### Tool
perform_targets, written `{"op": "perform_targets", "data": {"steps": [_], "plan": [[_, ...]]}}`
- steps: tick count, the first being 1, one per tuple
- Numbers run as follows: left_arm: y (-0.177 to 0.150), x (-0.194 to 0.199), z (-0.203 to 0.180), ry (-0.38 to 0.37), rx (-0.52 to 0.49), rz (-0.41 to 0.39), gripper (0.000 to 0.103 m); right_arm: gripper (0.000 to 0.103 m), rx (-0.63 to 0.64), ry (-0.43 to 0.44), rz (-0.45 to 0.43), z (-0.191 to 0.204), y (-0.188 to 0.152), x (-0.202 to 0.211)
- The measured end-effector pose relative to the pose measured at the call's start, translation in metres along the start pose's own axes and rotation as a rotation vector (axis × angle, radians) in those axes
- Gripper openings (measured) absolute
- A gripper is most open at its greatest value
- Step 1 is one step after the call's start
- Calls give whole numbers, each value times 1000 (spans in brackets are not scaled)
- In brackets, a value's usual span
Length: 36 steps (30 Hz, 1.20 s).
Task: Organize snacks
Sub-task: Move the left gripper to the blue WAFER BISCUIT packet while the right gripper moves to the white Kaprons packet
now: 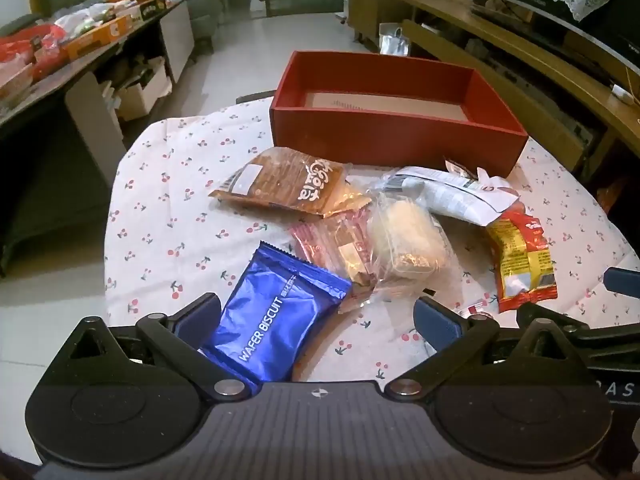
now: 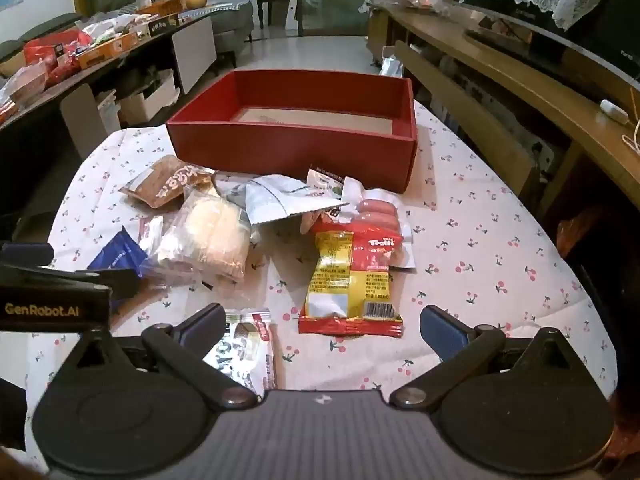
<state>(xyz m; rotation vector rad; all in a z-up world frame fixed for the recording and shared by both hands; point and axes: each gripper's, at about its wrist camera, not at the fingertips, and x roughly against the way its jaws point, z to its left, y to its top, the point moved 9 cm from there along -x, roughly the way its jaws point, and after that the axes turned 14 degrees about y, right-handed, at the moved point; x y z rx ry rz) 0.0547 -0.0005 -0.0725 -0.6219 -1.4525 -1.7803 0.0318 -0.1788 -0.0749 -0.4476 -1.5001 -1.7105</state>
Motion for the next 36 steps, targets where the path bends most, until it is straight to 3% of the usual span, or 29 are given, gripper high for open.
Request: {"op": "perform_targets", "data": {"steps": [10,36], "plan": [[-10,-8,1,11,3,49,103,103,-28,-9,32,-5,-3,-8],[-18,-10,-1,22,-39,55,103,103,-6,10,72,1,-7,-17]]}}
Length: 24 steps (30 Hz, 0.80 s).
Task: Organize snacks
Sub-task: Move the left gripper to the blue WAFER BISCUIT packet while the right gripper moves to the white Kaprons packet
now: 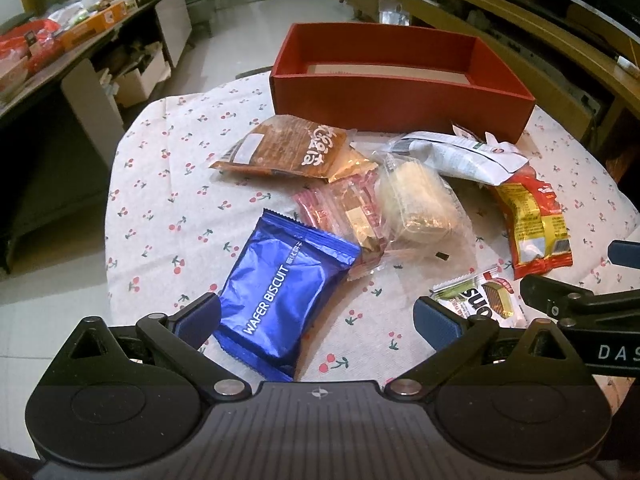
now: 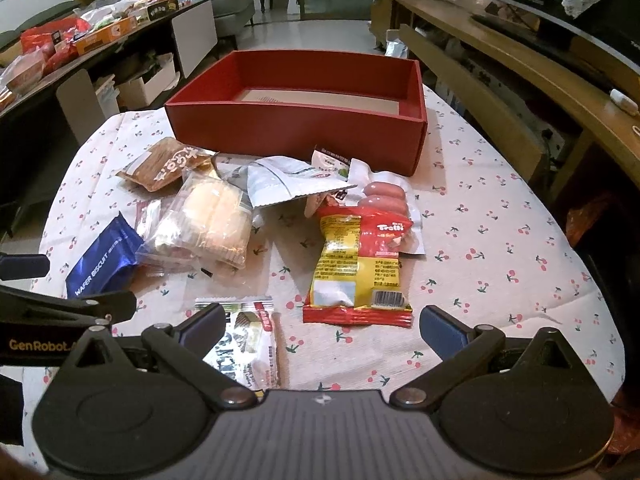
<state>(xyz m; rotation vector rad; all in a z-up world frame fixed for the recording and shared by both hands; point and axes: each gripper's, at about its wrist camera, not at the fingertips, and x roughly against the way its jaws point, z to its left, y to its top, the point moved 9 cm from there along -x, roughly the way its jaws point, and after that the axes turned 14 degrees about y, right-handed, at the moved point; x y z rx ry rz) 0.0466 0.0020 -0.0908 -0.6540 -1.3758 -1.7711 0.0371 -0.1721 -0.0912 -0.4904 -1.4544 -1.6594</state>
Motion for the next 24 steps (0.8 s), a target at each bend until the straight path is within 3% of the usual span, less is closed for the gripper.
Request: {"op": "perform_targets", "data": {"steps": [24], "plan": [[-3,-1,4,20,-16,2,101,103,0,16,27,5,-3,-7]]}}
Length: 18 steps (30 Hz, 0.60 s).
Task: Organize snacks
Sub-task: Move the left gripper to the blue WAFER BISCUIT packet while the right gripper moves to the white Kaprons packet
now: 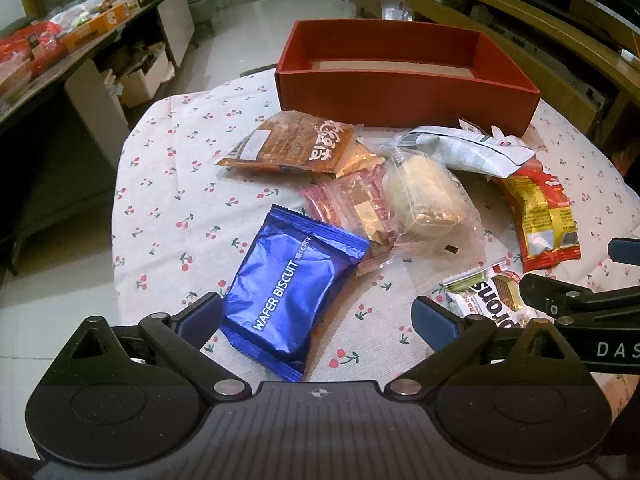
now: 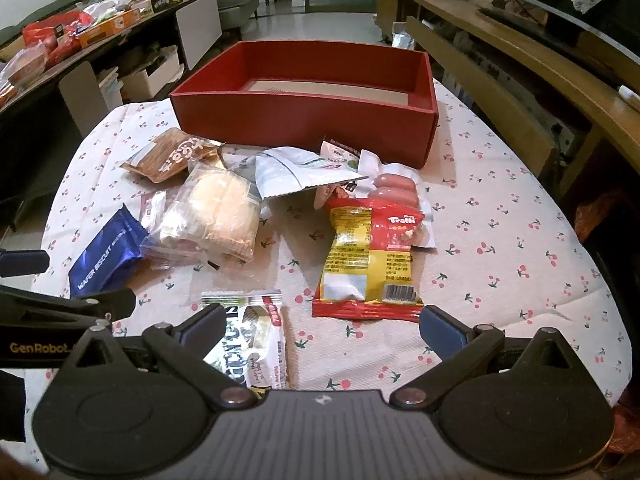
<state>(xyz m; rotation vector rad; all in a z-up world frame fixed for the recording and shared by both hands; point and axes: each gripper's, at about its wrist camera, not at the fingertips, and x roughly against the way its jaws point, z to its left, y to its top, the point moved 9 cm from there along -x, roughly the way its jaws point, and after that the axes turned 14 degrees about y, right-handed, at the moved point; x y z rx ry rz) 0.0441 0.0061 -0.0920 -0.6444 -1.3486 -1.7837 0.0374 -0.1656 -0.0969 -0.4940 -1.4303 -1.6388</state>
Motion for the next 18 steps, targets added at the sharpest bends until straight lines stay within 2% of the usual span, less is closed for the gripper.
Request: {"op": "perform_targets", "data": {"steps": [18], "plan": [[0,-3,10,6,-7,8,101,103,33,34,46,14,-4,-10]]}}
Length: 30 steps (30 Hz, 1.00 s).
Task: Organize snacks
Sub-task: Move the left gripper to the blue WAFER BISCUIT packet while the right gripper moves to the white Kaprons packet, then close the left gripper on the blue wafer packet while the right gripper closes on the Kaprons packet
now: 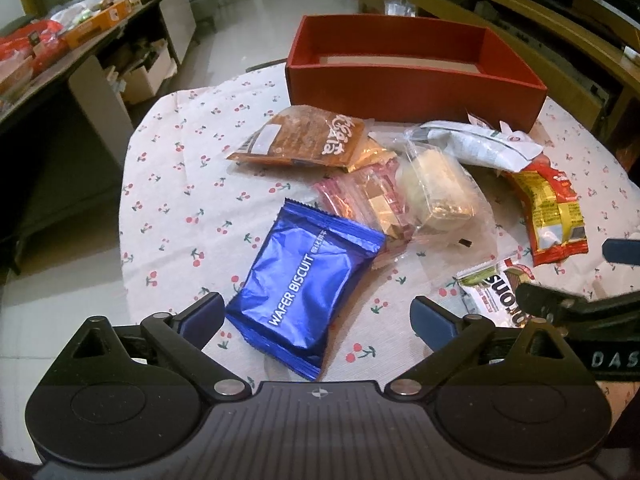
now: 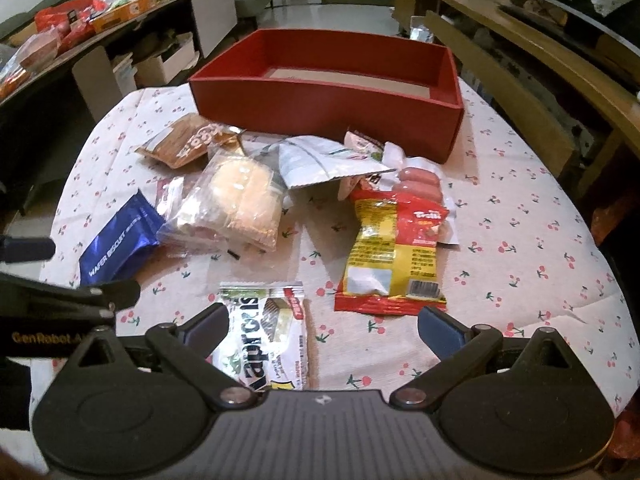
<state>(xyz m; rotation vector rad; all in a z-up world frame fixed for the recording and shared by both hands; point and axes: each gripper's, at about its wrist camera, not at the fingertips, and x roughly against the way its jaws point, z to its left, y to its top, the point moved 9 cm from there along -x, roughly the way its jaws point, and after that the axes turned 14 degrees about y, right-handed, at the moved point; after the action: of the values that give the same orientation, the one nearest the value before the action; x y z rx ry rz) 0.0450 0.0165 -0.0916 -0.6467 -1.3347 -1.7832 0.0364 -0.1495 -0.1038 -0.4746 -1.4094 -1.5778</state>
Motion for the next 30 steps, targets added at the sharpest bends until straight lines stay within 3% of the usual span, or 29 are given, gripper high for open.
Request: {"op": "perform_targets", "data": {"steps": [6,15,22,26,30], "plan": [[7,-4,2,13,-46,-15,101,103,18,16,40,6,-4,-9],[11,-28,-7,-31,-149,32,101,103,81,62,136,23,-11,-35],[17,-56,-6,-45,-161,84,101,89,85,76,154,21,-12,-39],[14,-67,-4,-98,-109,138,102,72,88,84,147,20,-11,-35],[10,-60,-5,-122,-94,142,95,71,91,93,148,19,-12,-33]]}}
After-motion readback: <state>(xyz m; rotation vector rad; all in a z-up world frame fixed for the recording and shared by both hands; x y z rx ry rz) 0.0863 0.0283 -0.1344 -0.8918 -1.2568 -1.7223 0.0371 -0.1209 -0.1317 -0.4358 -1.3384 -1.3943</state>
